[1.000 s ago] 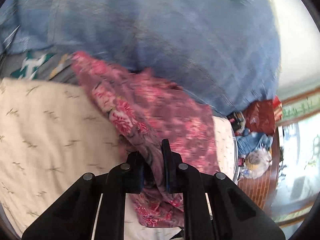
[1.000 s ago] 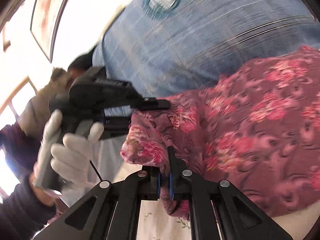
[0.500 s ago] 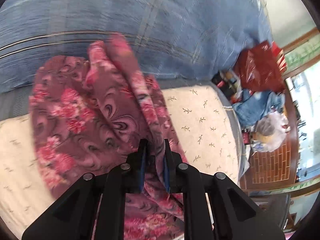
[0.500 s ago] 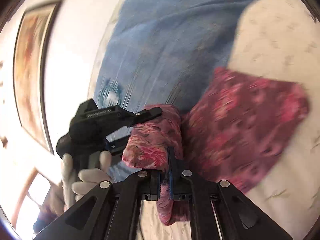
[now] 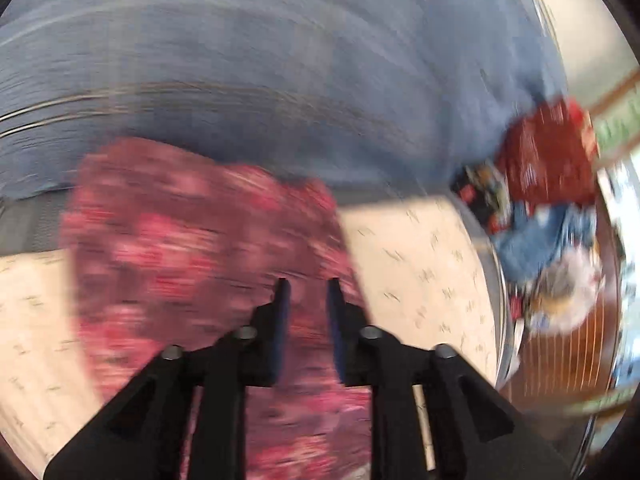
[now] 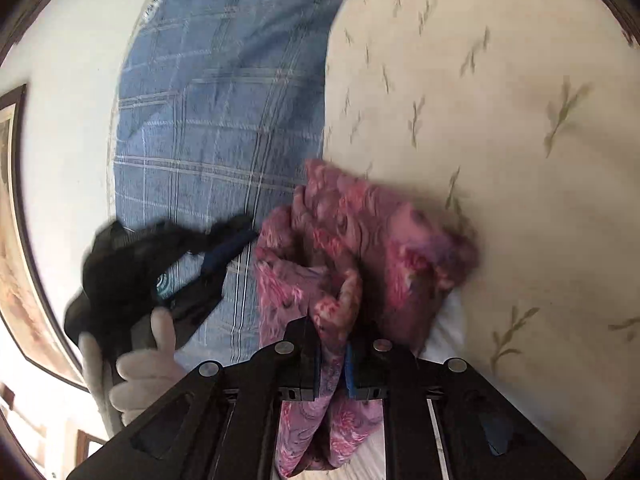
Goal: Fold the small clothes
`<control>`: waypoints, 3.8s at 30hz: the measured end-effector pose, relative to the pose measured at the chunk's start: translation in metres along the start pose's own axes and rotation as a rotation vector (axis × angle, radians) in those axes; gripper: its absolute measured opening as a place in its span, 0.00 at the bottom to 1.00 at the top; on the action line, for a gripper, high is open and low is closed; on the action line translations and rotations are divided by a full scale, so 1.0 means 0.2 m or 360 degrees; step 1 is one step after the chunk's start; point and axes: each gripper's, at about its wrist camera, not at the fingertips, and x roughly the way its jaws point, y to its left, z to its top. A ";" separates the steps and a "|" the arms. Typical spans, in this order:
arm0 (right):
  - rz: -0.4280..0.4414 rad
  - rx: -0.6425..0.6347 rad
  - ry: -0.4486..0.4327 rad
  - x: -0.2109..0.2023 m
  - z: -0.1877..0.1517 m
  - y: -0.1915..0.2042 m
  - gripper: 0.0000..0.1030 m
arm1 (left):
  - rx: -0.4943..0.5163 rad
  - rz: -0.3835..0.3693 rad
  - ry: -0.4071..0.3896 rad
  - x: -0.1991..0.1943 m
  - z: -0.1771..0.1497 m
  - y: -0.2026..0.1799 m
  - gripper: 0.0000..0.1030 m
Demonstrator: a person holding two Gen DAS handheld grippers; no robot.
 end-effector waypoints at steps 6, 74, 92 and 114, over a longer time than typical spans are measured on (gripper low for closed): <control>0.0028 -0.0214 -0.0408 -0.22 0.11 0.18 0.41 | -0.0301 -0.0048 -0.0026 -0.16 -0.10 0.52 0.49; -0.0207 -0.1005 0.0441 0.18 0.23 0.12 0.09 | -0.0093 -0.0022 0.0100 0.02 -0.76 0.24 0.74; -0.0250 -0.1287 0.0357 0.14 0.31 0.41 0.13 | -0.0010 -0.0075 -0.0056 -0.17 -0.61 0.13 0.80; -0.0330 -0.1027 0.0492 0.60 0.57 0.46 0.42 | -0.0291 -0.0163 -0.0062 -0.01 -0.14 0.52 0.81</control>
